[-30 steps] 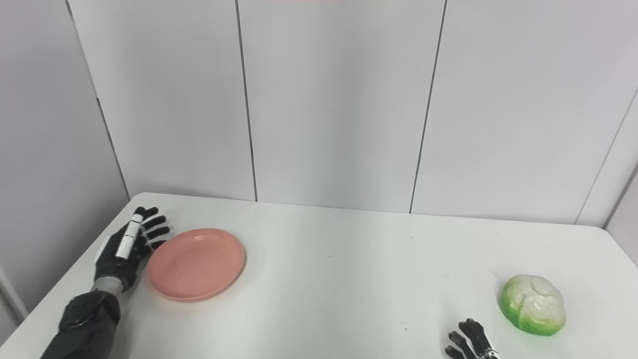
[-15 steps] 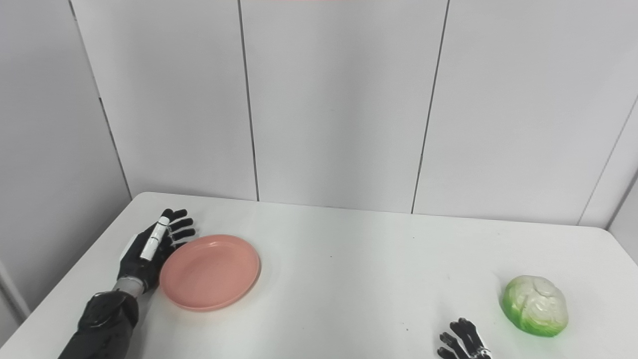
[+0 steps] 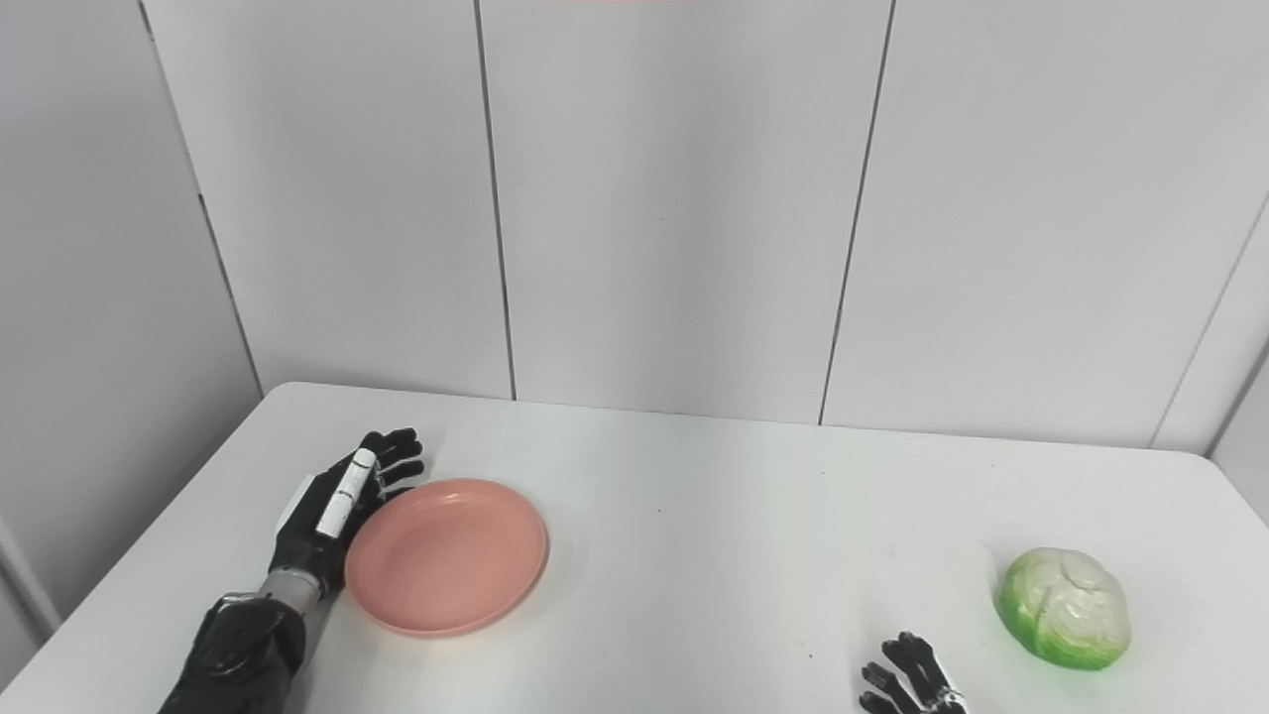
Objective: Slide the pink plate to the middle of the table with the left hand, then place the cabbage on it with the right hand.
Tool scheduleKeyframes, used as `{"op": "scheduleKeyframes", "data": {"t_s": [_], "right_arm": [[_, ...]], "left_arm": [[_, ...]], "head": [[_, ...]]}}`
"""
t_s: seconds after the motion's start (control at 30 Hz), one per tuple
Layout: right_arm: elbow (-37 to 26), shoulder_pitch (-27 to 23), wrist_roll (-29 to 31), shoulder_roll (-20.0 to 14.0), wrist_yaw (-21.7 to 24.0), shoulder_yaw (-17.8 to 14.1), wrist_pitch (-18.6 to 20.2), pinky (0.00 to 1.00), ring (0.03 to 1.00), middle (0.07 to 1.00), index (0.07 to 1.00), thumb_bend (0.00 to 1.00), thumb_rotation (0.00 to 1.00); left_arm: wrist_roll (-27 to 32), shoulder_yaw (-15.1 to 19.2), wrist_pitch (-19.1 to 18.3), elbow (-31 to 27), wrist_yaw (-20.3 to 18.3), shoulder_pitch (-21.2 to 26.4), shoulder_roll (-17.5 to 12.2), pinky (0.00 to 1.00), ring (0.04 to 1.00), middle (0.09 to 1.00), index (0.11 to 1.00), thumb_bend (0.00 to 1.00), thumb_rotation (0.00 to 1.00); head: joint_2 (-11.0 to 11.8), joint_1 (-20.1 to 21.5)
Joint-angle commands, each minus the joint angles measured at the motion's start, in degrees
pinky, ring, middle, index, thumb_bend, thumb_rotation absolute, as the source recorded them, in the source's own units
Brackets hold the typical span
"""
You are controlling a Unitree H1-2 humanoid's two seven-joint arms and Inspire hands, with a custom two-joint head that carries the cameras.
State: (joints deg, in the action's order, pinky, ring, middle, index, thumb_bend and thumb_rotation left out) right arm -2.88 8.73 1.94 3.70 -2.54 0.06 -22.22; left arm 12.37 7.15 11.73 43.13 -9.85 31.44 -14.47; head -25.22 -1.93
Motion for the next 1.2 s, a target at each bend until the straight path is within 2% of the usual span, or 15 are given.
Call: {"op": "scheduleKeyframes", "data": {"t_s": [0.0,0.2,0.3,0.43,0.67,0.77,0.87,1.03,1.17], "right_arm": [[-1.8,5.3,-0.3,1.3,-0.4,0.4,0.2,0.71,0.764,0.825,0.832,0.57,0.98],[-2.1,5.3,-0.3,1.2,-0.6,0.9,0.4,0.71,0.756,0.819,0.828,0.57,0.97],[-2.1,5.3,-0.6,1.4,-0.8,1.0,0.5,0.7,0.75,0.816,0.823,0.57,0.96],[-2.0,5.3,-0.8,1.6,-1.0,1.1,0.3,0.7,0.746,0.811,0.815,0.58,0.94],[-2.2,5.4,-0.9,1.8,-1.2,1.4,0.3,0.69,0.736,0.802,0.804,0.61,0.9],[-2.4,5.5,-1.5,1.9,-1.4,1.6,0.2,0.68,0.73,0.799,0.803,0.61,0.89],[-2.7,5.6,-1.9,2.1,-1.6,1.8,0.4,0.67,0.722,0.797,0.796,0.62,0.88],[-3.0,5.8,-2.3,2.4,-1.7,2.5,0.6,0.67,0.716,0.794,0.79,0.63,0.87],[-3.4,6.0,-3.3,2.8,-2.2,2.9,0.8,0.66,0.706,0.786,0.78,0.63,0.86]], "left_arm": [[-1.1,-1.5,-3.6,-1.2,0.3,-1.1,2.9,0.85,0.853,0.851,0.709,0.82,0.83],[-2.2,-2.4,-6.4,-6.0,3.1,-3.3,5.7,0.85,0.856,0.846,0.689,0.83,0.85],[-2.5,-3.0,-8.0,-8.7,3.9,-4.3,6.7,0.9,0.875,0.858,0.684,0.83,0.85],[-4.3,-4.4,-10.6,-13.2,5.6,-5.8,8.1,0.91,0.872,0.86,0.672,0.84,0.85],[-5.4,-6.8,-16.6,-21.1,6.5,-8.4,10.5,0.88,0.865,0.842,0.671,0.82,0.89],[-5.9,-8.5,-18.5,-24.1,6.5,-9.5,11.8,0.81,0.842,0.828,0.675,0.81,0.89],[-4.6,-9.1,-18.8,-25.0,5.8,-9.9,13.0,0.83,0.883,0.864,0.707,0.78,0.88],[-4.6,-9.1,-19.4,-25.6,7.2,-9.8,15.1,0.77,0.88,0.865,0.704,0.76,0.89],[-2.2,-7.8,-22.5,-26.7,7.4,-9.6,17.1,0.9,0.922,0.903,0.693,0.73,0.89]], "head": [[-0.1,0.0],[-0.2,0.3],[-0.4,0.7],[-0.5,1.0],[-0.8,2.0],[-0.9,2.3],[-1.2,2.8],[-1.8,4.6],[-2.2,6.1]]}}
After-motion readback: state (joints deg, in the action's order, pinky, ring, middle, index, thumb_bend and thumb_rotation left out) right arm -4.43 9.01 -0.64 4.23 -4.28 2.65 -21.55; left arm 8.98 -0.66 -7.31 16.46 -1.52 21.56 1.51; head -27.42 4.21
